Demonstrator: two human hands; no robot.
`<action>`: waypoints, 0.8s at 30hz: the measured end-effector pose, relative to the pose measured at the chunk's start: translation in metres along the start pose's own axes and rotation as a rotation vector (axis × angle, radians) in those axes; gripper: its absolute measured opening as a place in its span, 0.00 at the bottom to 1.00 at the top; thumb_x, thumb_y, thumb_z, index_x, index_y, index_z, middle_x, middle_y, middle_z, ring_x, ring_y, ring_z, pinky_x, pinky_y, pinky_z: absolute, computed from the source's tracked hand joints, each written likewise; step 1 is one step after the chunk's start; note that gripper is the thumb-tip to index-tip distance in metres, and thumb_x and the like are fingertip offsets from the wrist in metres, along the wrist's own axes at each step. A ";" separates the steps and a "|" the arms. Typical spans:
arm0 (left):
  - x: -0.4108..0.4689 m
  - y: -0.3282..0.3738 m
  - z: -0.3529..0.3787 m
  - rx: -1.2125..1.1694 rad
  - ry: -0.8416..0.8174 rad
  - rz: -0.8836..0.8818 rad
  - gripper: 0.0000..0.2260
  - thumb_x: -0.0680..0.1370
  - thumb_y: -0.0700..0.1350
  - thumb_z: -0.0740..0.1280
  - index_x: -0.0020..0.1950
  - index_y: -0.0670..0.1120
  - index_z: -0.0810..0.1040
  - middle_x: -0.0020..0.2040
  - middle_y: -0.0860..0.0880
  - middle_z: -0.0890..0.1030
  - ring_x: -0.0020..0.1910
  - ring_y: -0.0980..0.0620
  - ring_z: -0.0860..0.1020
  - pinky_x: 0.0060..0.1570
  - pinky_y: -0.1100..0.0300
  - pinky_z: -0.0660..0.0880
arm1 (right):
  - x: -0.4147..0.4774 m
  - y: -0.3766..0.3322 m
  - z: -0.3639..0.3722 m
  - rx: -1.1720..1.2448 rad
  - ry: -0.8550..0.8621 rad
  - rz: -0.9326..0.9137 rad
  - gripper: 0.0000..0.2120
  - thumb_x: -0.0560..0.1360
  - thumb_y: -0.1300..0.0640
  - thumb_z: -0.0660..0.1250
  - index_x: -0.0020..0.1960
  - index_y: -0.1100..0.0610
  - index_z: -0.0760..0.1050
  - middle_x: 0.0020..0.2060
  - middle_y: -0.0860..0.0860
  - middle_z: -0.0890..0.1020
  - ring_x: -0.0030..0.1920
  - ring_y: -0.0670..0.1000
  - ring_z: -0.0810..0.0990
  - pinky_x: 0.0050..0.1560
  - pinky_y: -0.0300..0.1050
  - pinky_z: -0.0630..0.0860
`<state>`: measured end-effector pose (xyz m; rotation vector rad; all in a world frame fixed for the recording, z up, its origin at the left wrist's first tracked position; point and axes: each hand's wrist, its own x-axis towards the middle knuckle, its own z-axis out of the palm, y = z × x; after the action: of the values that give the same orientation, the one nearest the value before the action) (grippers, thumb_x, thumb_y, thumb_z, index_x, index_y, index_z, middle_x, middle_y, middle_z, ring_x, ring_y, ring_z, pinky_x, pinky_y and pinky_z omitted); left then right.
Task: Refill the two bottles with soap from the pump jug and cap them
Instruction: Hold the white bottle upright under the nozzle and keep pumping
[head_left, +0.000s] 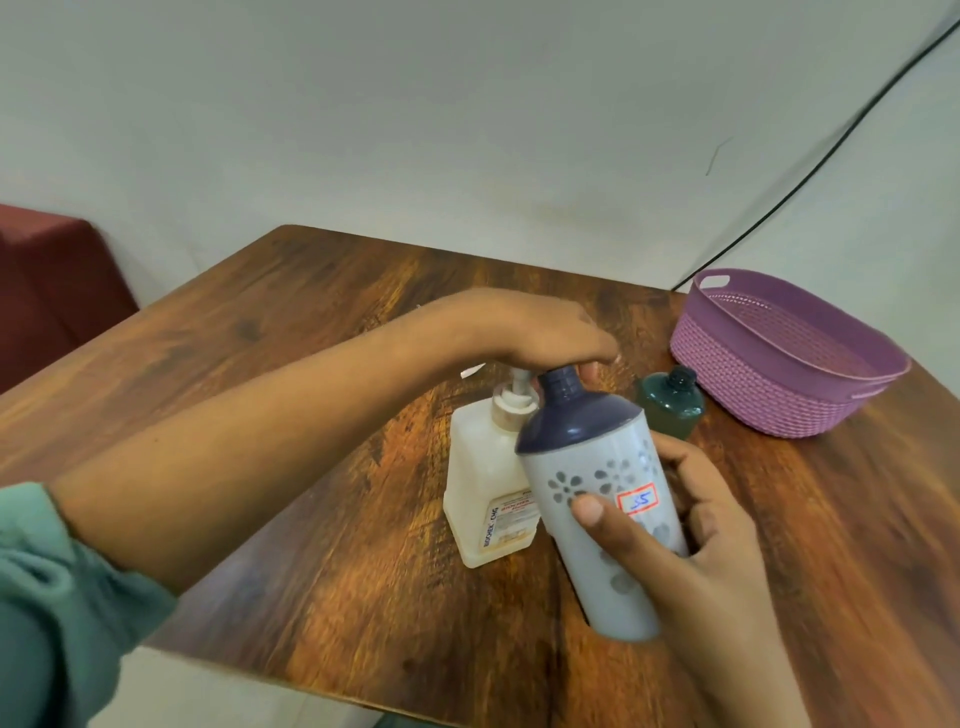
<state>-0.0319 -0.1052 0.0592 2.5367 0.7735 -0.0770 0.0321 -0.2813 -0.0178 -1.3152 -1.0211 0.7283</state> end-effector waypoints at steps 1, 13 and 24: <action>0.001 0.001 -0.003 0.045 0.046 -0.010 0.17 0.81 0.54 0.54 0.53 0.44 0.77 0.51 0.48 0.79 0.48 0.51 0.76 0.49 0.57 0.71 | 0.000 0.000 -0.001 0.010 0.004 0.005 0.28 0.50 0.43 0.76 0.50 0.44 0.78 0.42 0.48 0.85 0.40 0.47 0.84 0.33 0.38 0.78; 0.003 0.002 -0.004 0.086 -0.014 -0.010 0.16 0.82 0.51 0.53 0.54 0.44 0.76 0.50 0.49 0.77 0.50 0.50 0.75 0.48 0.57 0.70 | 0.000 -0.001 0.001 0.002 0.011 0.001 0.29 0.50 0.44 0.76 0.50 0.45 0.78 0.42 0.49 0.85 0.39 0.48 0.84 0.33 0.38 0.78; -0.002 0.001 -0.005 0.081 -0.036 0.060 0.16 0.82 0.48 0.51 0.52 0.43 0.76 0.51 0.49 0.78 0.54 0.47 0.76 0.57 0.52 0.71 | 0.000 -0.004 0.003 -0.021 0.009 -0.005 0.26 0.49 0.43 0.76 0.47 0.40 0.78 0.41 0.47 0.85 0.38 0.47 0.84 0.32 0.36 0.78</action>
<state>-0.0335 -0.1051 0.0641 2.6258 0.6925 -0.1370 0.0295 -0.2805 -0.0140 -1.3322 -1.0271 0.7092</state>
